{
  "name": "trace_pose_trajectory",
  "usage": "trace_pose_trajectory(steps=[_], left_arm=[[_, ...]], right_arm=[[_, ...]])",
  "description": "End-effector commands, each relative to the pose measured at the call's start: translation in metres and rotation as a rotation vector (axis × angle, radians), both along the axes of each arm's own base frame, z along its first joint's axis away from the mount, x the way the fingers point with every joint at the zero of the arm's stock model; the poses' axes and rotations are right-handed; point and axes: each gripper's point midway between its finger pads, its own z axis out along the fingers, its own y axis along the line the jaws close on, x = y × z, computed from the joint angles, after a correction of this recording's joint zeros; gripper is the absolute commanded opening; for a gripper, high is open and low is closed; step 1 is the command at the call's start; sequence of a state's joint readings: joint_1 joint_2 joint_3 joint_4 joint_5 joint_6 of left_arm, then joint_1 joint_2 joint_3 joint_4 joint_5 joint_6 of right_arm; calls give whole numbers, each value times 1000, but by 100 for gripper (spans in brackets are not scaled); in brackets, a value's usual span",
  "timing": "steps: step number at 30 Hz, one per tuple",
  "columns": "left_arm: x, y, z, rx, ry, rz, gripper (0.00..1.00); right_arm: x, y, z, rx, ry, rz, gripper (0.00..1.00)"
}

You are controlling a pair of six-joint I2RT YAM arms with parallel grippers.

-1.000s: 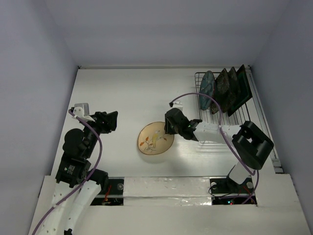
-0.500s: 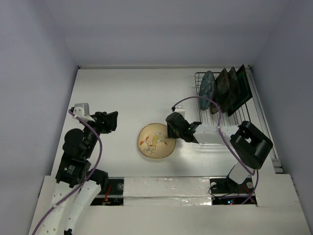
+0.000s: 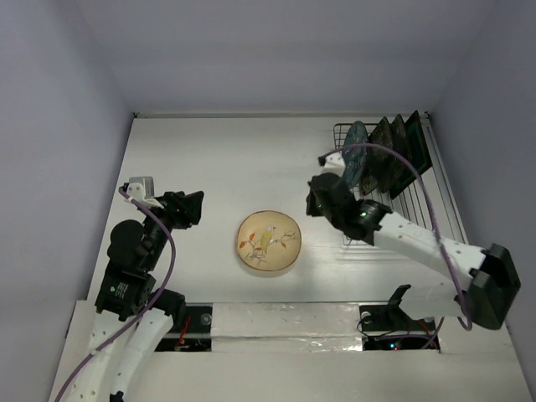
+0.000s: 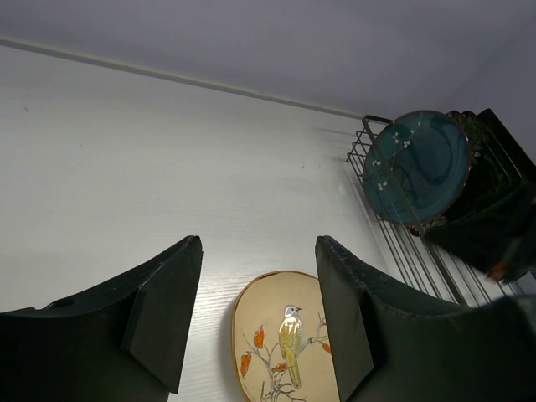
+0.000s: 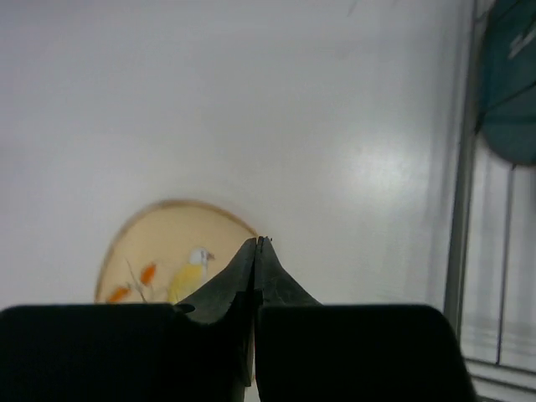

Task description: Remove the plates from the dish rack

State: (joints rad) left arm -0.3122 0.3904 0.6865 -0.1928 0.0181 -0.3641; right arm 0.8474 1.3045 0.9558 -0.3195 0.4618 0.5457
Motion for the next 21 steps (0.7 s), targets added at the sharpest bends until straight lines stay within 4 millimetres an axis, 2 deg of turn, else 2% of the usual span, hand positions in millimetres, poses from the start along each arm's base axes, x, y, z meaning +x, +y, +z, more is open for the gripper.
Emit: trace_pose_trajectory(steps=[1, 2, 3, 4, 5, 6, 7, 8, 10, 12, 15, 16, 18, 19, 20, 21], left_arm=[[1, -1, 7, -5, -33, -6, 53], [1, -1, 7, -5, -33, -6, 53], [0, -1, 7, -5, -37, -7, 53], [0, -1, 8, -5, -38, -7, 53], [0, -1, 8, -6, -39, -7, 53], [0, -1, 9, -7, -42, -9, 53], [-1, -1, 9, -7, -42, -9, 53], [-1, -1, 9, -7, -44, -9, 53], [-1, -1, 9, -7, -44, -9, 53], [-1, -1, 9, -8, -45, -9, 53], [-2, -1, 10, -8, -48, -10, 53], [-2, -1, 10, -9, -50, -10, 53], [-1, -1, 9, -5, -46, -10, 53], [-2, -1, 10, -6, -51, -12, 53], [-2, -1, 10, -7, -49, -12, 53], [-2, -1, 10, -6, -49, -12, 53]], right_arm=[[32, -49, 85, 3, -199, -166, 0], [44, -75, 95, -4, -219, -234, 0], [49, -89, 98, -38, -228, -257, 0], [57, -102, 110, -45, -249, -301, 9], [64, -123, 110, -78, -238, -356, 20], [70, -131, 108, -122, -228, -370, 31], [75, -139, 110, -145, -228, -393, 53], [81, -145, 118, -153, -232, -408, 58], [96, -158, 114, -196, -214, -437, 65], [112, -172, 109, -225, -193, -475, 65], [130, -177, 104, -223, -169, -480, 64], [138, -176, 89, -237, -134, -472, 62], [147, -179, 81, -258, -118, -472, 55], [152, -182, 85, -273, -123, -496, 52], [156, -184, 71, -315, -85, -503, 48], [158, -186, 71, -334, -84, -513, 45]])
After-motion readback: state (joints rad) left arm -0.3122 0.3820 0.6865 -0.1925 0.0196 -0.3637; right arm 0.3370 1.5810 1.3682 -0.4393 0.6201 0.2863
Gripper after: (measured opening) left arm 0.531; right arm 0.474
